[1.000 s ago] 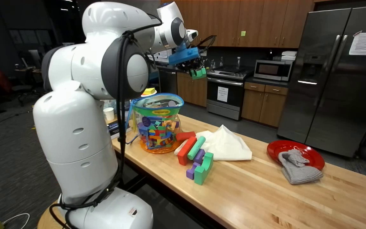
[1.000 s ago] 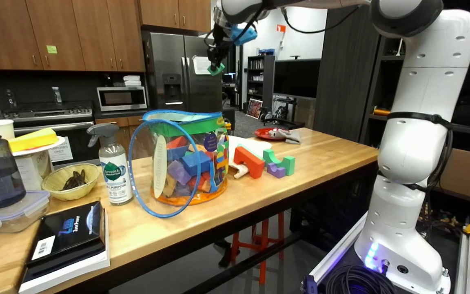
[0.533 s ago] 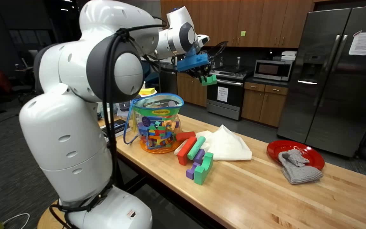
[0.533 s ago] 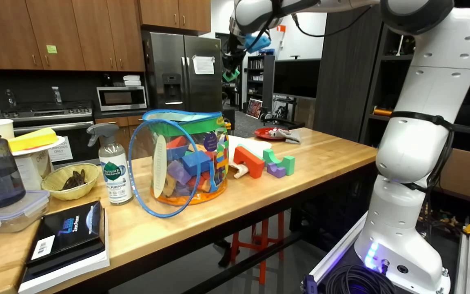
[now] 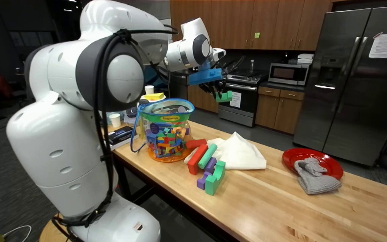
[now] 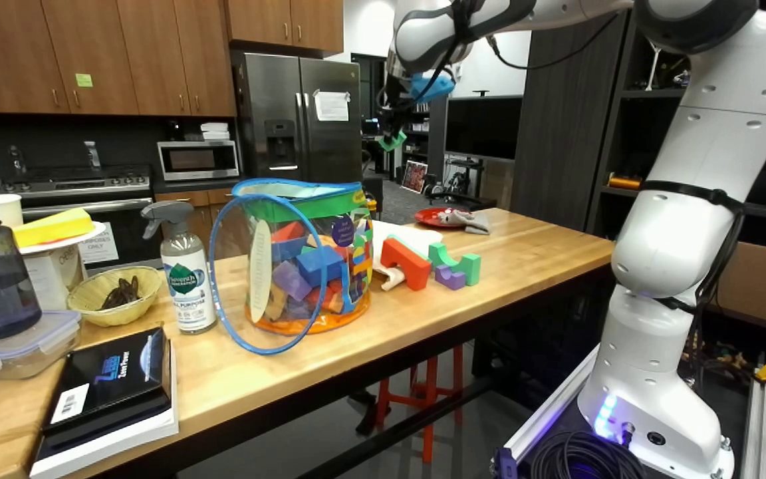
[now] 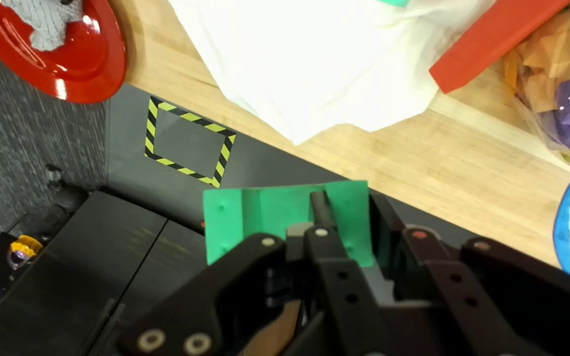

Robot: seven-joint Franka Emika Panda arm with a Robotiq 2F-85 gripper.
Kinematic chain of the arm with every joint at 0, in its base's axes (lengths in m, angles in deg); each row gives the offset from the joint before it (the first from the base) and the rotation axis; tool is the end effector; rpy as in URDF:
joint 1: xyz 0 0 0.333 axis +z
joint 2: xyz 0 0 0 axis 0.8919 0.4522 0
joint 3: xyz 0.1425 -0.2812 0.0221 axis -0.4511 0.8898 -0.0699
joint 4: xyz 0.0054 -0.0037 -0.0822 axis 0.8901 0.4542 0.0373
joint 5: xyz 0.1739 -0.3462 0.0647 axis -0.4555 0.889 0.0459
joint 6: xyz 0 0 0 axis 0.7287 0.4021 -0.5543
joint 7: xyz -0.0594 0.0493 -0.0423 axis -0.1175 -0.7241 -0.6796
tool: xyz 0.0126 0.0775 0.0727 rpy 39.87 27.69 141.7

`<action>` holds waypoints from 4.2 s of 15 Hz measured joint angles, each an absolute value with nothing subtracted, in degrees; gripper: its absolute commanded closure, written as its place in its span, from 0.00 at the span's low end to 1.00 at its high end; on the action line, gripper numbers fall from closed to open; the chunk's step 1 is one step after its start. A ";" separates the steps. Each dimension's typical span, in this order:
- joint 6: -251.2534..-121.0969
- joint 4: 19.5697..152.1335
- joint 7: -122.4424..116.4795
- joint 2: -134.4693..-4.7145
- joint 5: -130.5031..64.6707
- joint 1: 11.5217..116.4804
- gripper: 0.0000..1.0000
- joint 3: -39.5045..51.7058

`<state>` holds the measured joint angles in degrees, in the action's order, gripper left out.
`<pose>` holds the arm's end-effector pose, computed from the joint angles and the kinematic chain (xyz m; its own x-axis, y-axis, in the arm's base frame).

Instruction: Take the green block out of the clear bag

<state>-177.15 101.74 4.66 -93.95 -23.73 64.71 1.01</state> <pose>0.5555 0.0196 0.6103 0.8903 0.2175 0.4002 0.1319 -0.9641 0.2306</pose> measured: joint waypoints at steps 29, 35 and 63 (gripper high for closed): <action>-180.87 107.28 6.25 -95.28 -26.09 62.00 0.94 1.34; -167.13 105.86 12.71 -95.59 -30.14 63.11 0.94 1.34; -172.43 119.17 4.18 -96.23 -28.58 63.03 0.94 0.94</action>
